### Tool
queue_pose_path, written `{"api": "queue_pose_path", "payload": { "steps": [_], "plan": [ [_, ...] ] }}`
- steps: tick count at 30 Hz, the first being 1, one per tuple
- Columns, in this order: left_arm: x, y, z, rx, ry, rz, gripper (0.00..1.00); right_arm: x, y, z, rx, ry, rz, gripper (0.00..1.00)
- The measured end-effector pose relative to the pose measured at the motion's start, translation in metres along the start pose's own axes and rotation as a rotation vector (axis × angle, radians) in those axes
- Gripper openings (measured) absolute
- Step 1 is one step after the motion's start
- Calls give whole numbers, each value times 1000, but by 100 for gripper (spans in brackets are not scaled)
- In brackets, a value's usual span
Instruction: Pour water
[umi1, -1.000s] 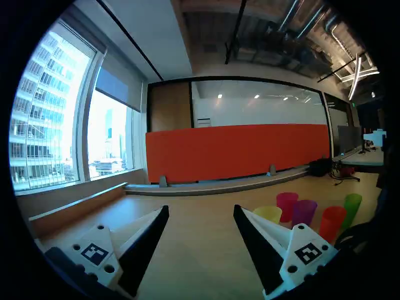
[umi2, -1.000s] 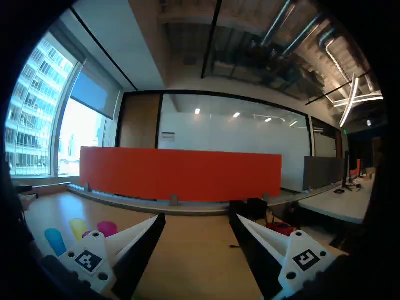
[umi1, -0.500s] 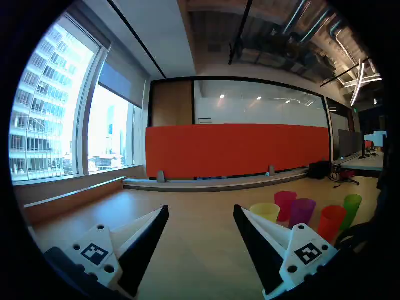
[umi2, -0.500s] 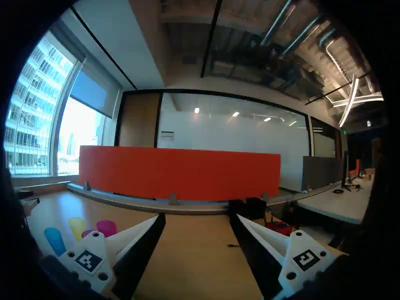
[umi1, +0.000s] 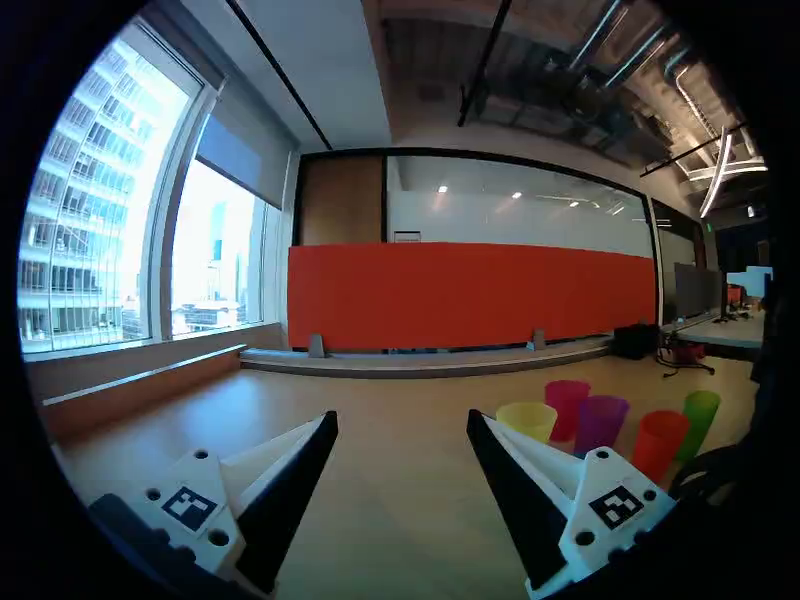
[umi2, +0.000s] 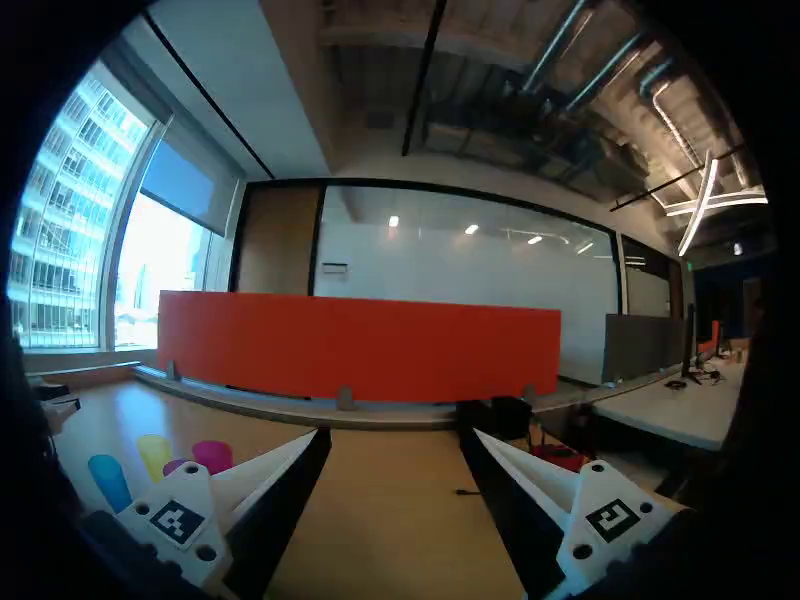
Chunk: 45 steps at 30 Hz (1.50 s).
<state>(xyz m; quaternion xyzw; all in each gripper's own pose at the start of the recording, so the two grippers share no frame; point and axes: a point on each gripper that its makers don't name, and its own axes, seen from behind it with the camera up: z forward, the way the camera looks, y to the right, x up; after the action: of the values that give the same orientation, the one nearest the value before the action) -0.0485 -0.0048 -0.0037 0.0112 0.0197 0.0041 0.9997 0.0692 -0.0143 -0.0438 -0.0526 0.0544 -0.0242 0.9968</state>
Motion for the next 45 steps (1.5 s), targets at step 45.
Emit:
{"api": "queue_pose_path", "payload": {
  "steps": [45],
  "plan": [
    [-7, 1, 2, -5, -28, 5, 96, -62, 6, 19, 46, -2, 77, 100]
  ]
}}
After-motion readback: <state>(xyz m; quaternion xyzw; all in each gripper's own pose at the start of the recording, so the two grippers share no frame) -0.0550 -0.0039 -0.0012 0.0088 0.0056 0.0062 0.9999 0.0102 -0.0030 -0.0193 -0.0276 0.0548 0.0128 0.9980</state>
